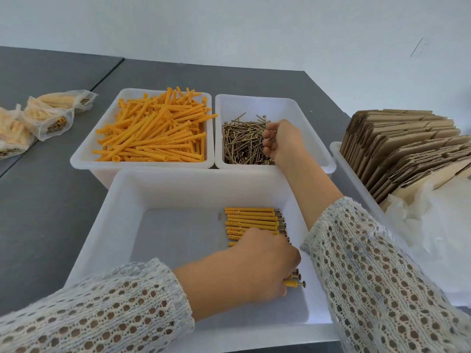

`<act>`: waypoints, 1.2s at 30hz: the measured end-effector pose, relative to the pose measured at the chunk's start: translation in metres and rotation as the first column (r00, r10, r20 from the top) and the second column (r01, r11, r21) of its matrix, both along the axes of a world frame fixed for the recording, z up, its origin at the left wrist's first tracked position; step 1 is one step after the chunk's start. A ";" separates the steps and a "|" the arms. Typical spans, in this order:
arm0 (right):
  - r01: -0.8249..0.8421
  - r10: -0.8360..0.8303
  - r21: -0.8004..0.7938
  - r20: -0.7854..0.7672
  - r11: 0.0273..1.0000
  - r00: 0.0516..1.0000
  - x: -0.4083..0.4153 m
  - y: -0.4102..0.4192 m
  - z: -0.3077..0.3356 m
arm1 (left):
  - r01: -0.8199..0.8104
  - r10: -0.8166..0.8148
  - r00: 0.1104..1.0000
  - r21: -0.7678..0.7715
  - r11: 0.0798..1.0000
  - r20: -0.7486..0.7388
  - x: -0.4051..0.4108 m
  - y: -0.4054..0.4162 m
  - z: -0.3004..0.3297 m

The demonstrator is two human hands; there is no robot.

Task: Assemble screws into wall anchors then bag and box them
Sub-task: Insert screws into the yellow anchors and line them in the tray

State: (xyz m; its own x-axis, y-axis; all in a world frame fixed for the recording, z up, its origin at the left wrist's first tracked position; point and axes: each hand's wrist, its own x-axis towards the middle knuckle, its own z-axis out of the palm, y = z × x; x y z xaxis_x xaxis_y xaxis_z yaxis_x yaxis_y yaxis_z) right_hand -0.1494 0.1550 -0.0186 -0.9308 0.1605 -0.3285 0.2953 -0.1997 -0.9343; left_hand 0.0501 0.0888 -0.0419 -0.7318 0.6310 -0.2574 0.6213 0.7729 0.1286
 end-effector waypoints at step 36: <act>-0.301 0.508 0.917 0.134 0.263 0.851 0.003 -0.016 -0.021 | -0.471 0.726 0.536 0.560 0.681 -0.432 -0.096 -0.108 0.016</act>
